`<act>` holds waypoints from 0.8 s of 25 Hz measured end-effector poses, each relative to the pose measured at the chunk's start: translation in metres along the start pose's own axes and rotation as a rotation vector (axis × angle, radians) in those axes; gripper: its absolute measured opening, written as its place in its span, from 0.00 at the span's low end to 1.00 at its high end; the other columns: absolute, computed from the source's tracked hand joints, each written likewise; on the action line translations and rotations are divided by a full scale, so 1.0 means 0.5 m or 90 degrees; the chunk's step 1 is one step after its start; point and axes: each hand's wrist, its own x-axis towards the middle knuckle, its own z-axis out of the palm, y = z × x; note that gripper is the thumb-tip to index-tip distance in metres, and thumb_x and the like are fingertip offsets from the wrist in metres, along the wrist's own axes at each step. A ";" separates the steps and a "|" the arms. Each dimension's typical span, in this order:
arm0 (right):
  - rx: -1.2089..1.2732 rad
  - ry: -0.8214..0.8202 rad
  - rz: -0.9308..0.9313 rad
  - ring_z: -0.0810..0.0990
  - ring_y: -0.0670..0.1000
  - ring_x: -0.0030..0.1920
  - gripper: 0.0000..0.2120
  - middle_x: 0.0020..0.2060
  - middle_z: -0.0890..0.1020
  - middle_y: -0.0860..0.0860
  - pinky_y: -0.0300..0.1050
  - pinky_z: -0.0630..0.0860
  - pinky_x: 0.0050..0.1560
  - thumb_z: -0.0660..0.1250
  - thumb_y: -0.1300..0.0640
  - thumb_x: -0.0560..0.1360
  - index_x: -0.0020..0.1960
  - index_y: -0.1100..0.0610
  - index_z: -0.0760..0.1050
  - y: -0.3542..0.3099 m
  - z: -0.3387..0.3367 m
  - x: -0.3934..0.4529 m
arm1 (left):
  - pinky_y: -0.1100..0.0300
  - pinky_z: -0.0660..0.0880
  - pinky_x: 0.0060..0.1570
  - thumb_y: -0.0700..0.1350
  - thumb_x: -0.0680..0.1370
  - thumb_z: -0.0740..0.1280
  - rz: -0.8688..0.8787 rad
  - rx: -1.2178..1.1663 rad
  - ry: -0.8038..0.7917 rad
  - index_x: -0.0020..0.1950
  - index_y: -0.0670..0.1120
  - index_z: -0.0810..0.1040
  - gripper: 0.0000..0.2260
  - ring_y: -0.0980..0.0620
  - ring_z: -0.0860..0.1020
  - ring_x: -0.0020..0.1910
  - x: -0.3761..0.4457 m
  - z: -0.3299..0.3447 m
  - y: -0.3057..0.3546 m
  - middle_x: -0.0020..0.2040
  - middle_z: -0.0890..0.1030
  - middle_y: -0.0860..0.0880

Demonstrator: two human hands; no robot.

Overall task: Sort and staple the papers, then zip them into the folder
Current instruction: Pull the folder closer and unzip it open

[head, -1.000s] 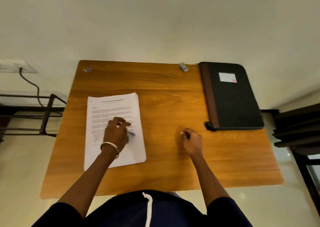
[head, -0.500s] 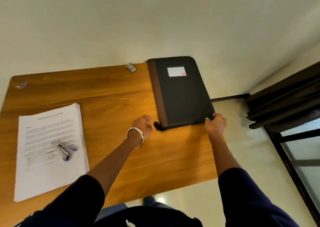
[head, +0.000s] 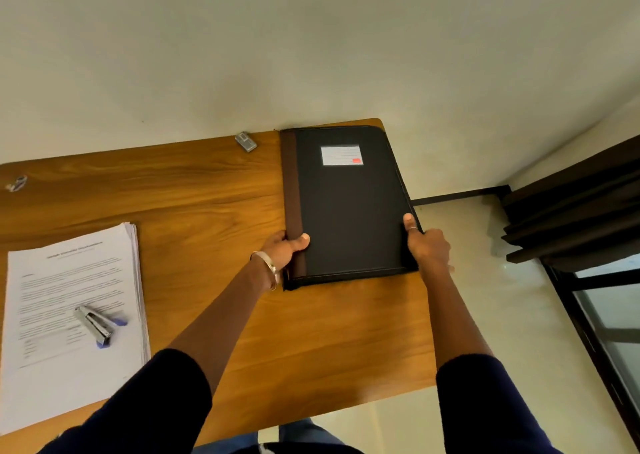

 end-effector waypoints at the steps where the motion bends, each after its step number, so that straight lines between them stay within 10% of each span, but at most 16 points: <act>1: 0.062 -0.040 0.014 0.75 0.57 0.49 0.29 0.48 0.76 0.57 0.54 0.72 0.54 0.58 0.33 0.74 0.53 0.61 0.70 0.003 -0.007 -0.011 | 0.50 0.75 0.58 0.41 0.75 0.69 -0.001 -0.066 -0.036 0.61 0.40 0.75 0.16 0.44 0.78 0.56 -0.012 -0.013 -0.008 0.60 0.79 0.41; 6: 0.210 -0.099 -0.040 0.77 0.54 0.45 0.23 0.46 0.79 0.54 0.47 0.71 0.44 0.65 0.38 0.74 0.52 0.58 0.76 0.012 0.019 -0.083 | 0.47 0.74 0.59 0.33 0.70 0.71 -0.014 -0.029 -0.128 0.62 0.38 0.75 0.20 0.43 0.78 0.57 -0.092 -0.099 -0.078 0.57 0.80 0.41; 11: 0.049 0.014 -0.102 0.79 0.54 0.42 0.27 0.42 0.81 0.52 0.49 0.75 0.43 0.58 0.33 0.75 0.50 0.57 0.76 0.068 0.140 -0.185 | 0.50 0.81 0.46 0.57 0.61 0.78 -0.071 0.404 -0.112 0.52 0.44 0.78 0.27 0.47 0.82 0.44 -0.136 -0.229 -0.172 0.47 0.83 0.46; 20: -0.225 0.178 -0.189 0.67 0.64 0.63 0.17 0.63 0.68 0.63 0.60 0.68 0.59 0.64 0.53 0.77 0.62 0.60 0.71 -0.034 0.233 -0.270 | 0.58 0.79 0.38 0.43 0.72 0.71 0.033 0.384 0.001 0.44 0.48 0.79 0.03 0.49 0.81 0.43 -0.120 -0.373 -0.133 0.48 0.83 0.46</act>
